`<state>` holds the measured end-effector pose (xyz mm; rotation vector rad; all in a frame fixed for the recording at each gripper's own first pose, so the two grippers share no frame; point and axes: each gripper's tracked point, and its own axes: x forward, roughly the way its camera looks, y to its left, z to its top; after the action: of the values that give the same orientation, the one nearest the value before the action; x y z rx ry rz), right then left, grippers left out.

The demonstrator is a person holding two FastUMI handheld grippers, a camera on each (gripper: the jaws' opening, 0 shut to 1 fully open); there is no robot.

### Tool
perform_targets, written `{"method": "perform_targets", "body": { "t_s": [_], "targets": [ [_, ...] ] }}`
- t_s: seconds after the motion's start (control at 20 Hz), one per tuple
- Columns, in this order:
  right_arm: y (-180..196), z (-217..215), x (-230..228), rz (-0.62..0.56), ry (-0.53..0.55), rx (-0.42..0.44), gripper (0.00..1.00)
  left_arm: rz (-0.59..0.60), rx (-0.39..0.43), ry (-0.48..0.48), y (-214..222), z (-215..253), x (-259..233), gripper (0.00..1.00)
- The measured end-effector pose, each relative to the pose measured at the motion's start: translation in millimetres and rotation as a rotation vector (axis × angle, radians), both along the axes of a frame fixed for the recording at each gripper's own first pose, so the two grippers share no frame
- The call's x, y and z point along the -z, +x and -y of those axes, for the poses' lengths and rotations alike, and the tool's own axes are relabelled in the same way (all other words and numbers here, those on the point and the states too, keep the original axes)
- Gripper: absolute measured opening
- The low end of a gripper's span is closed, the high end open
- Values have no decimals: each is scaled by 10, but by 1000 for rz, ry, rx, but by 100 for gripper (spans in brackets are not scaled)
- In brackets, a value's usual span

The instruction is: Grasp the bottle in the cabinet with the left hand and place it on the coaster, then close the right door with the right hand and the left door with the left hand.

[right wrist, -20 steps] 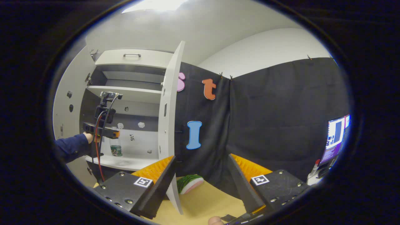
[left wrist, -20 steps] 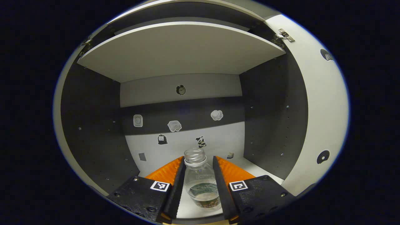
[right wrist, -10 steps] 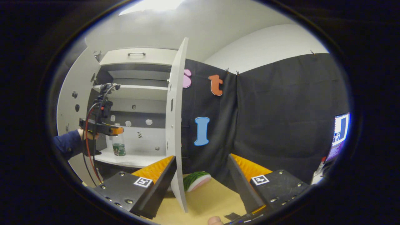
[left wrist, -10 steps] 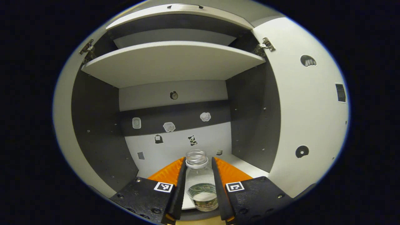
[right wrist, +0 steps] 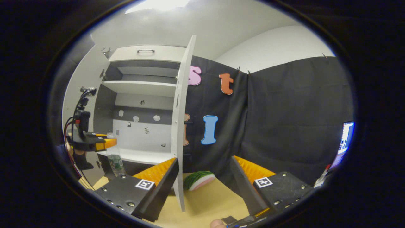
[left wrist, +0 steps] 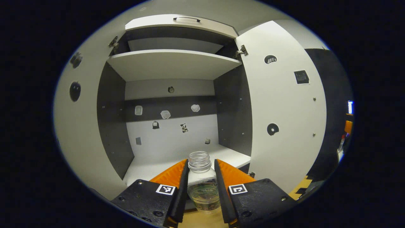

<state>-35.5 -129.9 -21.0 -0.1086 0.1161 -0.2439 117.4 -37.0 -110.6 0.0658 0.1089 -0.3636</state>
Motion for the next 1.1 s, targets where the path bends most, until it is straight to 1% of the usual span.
{"method": "perform_targets", "body": {
  "t_s": [0.1,0.3,0.35,0.4,0.45,0.5,0.55,0.6,0.65,0.7,0.8,0.9,1.05,1.1],
  "targets": [
    [21,8,15,-5,-14,-13,99,-27,1,-52,-197,-30,243,47],
    [105,-53,23,-10,-1,-44,99,-102,-32,-44,-493,-175,771,47],
    [122,-55,44,-13,-7,-46,99,-127,-38,-57,-563,-183,901,47],
    [135,-57,55,-15,-18,-48,99,-151,-44,-75,-628,-189,1037,49],
    [132,-69,58,-16,-24,-50,99,-176,-51,-90,-686,-193,1173,47],
    [132,-85,71,-19,-23,-54,100,-205,-53,-98,-733,-191,1320,49],
    [127,-102,95,-22,-16,-61,99,-233,-49,-98,-789,-173,1468,47],
    [130,-105,122,-28,-9,-64,96,-256,-51,-86,-823,-178,1601,48],
    [119,-78,149,-35,-8,-60,96,-277,-54,-68,-847,-208,1733,47],
    [105,-51,165,-41,-11,-53,99,-299,-59,-46,-874,-242,1860,48],
    [72,24,178,-48,-17,-32,99,-339,-64,-16,-929,-291,2069,48],
    [56,81,192,-51,-15,-14,99,-362,-66,-20,-970,-306,2208,48],
    [18,144,225,-59,-13,9,99,-373,-116,-28,-967,-387,2329,48],
    [14,151,237,-64,-12,13,99,-355,-122,-41,-949,-385,2316,52]
  ]
}}
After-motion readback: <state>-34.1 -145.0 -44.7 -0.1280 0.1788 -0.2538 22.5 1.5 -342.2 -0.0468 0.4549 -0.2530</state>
